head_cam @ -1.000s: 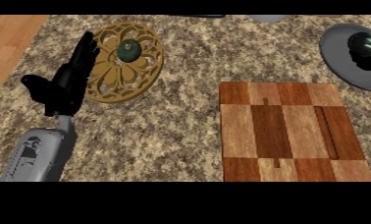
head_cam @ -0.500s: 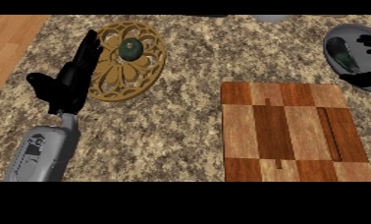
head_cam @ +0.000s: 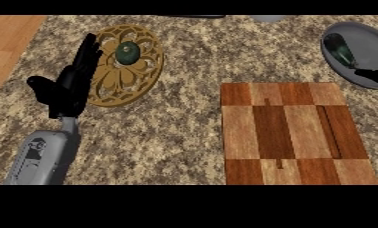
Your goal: Pick the eggplant from the cutting board and place it in the pan
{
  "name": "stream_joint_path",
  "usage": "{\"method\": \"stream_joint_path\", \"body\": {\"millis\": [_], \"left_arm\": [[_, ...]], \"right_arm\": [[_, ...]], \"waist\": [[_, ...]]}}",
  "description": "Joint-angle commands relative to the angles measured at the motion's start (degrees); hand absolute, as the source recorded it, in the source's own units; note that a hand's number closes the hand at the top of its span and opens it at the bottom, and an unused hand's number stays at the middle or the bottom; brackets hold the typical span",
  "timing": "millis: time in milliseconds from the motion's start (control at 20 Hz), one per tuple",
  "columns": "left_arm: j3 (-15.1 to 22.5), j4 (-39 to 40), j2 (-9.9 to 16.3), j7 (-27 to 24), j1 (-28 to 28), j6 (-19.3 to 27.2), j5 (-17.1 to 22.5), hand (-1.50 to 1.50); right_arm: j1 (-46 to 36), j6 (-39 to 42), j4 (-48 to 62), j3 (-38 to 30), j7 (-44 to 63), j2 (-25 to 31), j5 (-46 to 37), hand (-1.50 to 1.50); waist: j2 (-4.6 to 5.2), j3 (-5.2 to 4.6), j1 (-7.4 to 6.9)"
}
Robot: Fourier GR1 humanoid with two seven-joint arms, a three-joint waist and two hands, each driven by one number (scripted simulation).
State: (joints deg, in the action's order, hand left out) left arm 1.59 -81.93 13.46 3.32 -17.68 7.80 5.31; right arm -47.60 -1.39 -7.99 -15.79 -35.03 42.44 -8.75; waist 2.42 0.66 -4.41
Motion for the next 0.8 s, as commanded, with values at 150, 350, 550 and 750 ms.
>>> {"method": "stream_joint_path", "body": {"millis": [150, 350, 550, 750], "left_arm": [[-0.8, -0.7, 0.5, 0.3, 2.6, 1.6, -1.2, 0.00], [-0.5, -1.7, 0.3, 0.1, 3.0, 0.9, -1.0, 0.00], [-1.4, -1.8, 1.2, 0.6, 4.4, -0.6, 0.0, 0.00], [-2.4, -1.6, 1.7, 2.0, 2.7, 0.0, -0.5, 0.00]], "right_arm": [[6.0, 19.3, 2.0, -6.1, -7.1, 5.6, 6.4, -1.50], [7.7, 28.3, 1.9, -7.0, -8.1, 9.4, 7.4, -1.50], [14.1, 34.5, 0.5, -7.3, -13.5, 12.4, 8.0, -1.50], [19.6, 35.2, -1.0, -8.2, -17.2, 12.1, 9.2, -1.50]], "waist": [[-1.29, -0.17, 2.50], [-1.53, -0.30, 2.37], [-1.84, -0.36, 3.25], [-2.04, -0.39, 3.91]]}}
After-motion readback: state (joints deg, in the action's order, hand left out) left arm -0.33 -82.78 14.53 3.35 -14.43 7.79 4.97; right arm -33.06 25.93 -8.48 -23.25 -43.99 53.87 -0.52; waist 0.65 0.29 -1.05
